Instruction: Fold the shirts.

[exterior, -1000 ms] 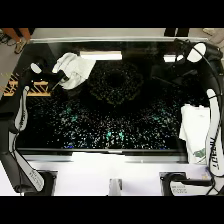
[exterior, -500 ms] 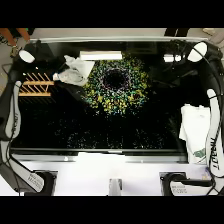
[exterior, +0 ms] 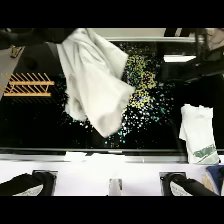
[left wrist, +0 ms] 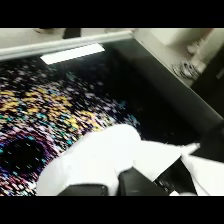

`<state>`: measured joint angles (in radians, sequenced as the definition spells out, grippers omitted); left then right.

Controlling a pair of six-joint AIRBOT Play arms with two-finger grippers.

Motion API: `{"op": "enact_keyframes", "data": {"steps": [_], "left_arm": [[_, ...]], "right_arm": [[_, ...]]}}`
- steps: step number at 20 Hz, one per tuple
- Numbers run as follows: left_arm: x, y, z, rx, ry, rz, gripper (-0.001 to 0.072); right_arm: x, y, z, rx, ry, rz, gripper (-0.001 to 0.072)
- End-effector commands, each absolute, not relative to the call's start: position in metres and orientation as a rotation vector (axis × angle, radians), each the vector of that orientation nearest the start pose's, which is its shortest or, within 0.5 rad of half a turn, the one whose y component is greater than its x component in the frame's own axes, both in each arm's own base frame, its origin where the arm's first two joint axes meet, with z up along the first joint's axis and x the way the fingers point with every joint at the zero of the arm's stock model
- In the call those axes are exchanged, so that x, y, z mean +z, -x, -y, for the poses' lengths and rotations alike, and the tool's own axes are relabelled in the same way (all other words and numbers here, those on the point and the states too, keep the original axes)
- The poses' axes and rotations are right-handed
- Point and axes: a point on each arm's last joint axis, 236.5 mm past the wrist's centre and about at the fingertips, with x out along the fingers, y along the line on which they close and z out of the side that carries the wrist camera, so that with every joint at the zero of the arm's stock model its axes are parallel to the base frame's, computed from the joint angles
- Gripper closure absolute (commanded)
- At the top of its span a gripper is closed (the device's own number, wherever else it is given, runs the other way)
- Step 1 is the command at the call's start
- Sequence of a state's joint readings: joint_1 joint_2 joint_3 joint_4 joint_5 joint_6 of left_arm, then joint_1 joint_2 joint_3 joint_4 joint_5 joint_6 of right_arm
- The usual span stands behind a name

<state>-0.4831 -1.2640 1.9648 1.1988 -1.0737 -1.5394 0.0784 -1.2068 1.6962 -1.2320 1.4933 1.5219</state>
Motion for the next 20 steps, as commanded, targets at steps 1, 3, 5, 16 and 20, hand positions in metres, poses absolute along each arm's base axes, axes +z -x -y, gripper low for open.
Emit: {"op": "enact_keyframes", "data": {"steps": [1, 3, 5, 16, 20], "left_arm": [[0.337, -0.322, 0.319, -0.805, 0.004, -0.541, 0.0668], [0.256, -0.312, 0.35, -0.837, -0.07, -0.72, 0.0668], [0.167, -0.314, 0.369, -0.808, -0.089, -0.884, 0.0668], [0.056, -0.339, 0.214, -0.426, -0.239, -1.405, 0.0099], [0.034, -0.294, 0.197, -0.417, -0.045, -1.493, 0.0098]], "right_arm": [[0.265, -0.34, -0.088, 0.317, -0.076, -0.876, 0.0144], [0.274, -0.321, -0.08, 0.292, -0.064, -0.872, 0.0089], [0.266, -0.307, -0.077, 0.286, -0.059, -0.931, 0.0076], [0.132, -0.292, -0.08, 0.262, -0.12, -1.271, 0.0073], [0.067, -0.292, -0.089, 0.276, -0.171, -1.325, 0.0039]]}}
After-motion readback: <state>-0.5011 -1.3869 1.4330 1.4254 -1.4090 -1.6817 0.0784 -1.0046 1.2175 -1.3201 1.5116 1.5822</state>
